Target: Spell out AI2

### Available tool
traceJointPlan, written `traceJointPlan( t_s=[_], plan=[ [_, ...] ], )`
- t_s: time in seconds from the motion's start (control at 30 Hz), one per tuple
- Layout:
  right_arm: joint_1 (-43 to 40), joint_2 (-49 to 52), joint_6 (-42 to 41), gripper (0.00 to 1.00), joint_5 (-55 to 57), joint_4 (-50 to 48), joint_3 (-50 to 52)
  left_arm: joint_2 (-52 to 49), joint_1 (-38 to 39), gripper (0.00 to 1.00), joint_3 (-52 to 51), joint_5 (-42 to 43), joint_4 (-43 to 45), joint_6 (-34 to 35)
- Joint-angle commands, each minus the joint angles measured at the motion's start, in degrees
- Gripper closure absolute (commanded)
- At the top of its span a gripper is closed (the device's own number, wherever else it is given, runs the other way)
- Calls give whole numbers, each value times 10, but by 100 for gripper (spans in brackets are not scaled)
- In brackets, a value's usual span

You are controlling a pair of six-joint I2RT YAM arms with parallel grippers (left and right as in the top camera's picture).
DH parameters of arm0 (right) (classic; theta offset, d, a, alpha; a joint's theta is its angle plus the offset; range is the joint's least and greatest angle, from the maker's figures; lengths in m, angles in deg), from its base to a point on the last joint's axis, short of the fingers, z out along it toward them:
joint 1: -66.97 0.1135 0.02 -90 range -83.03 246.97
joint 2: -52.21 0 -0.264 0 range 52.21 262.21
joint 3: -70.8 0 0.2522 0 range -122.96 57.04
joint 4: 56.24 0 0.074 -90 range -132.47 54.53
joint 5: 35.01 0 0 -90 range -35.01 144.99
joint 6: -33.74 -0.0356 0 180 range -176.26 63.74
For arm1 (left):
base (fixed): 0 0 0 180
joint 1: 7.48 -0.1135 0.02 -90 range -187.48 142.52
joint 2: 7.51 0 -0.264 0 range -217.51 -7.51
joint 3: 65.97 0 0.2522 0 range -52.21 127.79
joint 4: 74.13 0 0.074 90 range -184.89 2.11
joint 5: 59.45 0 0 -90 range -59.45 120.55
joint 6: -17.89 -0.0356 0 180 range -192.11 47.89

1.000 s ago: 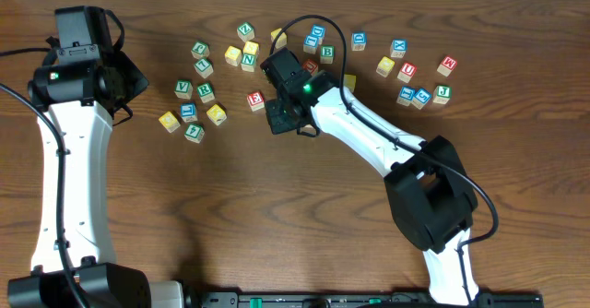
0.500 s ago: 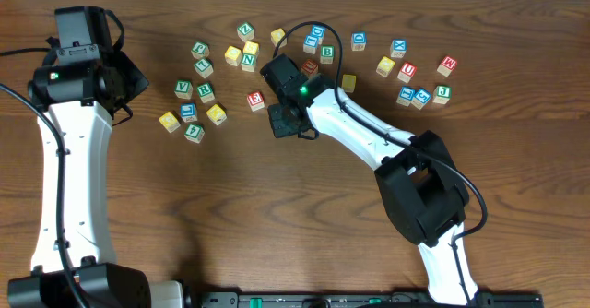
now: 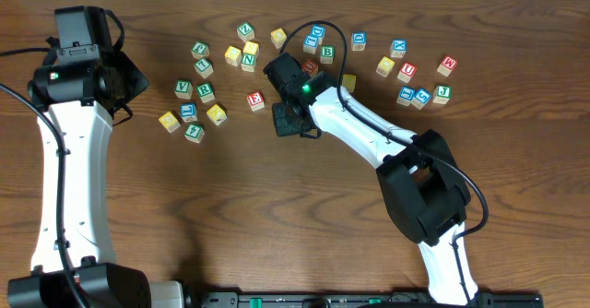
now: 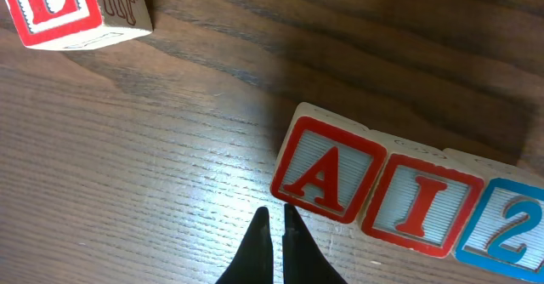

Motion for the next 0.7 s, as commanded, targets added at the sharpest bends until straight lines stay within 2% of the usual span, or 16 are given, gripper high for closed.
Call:
traceJointPlan(
  t_s=[0.0, 0.23, 0.4, 0.67],
  plan=[
    [-1, 10, -9, 99, 10, 1, -7, 8, -1, 59, 8, -5, 0, -3],
    [-1, 10, -7, 99, 6, 3, -7, 8, -1, 58, 8, -5, 0, -3],
    [3, 10, 58, 99, -39, -13, -16, 8, -1, 58, 8, -5, 0, -3],
    [11, 10, 50, 99, 3, -61, -16, 8, -1, 58, 8, -5, 0, -3]
  ],
)
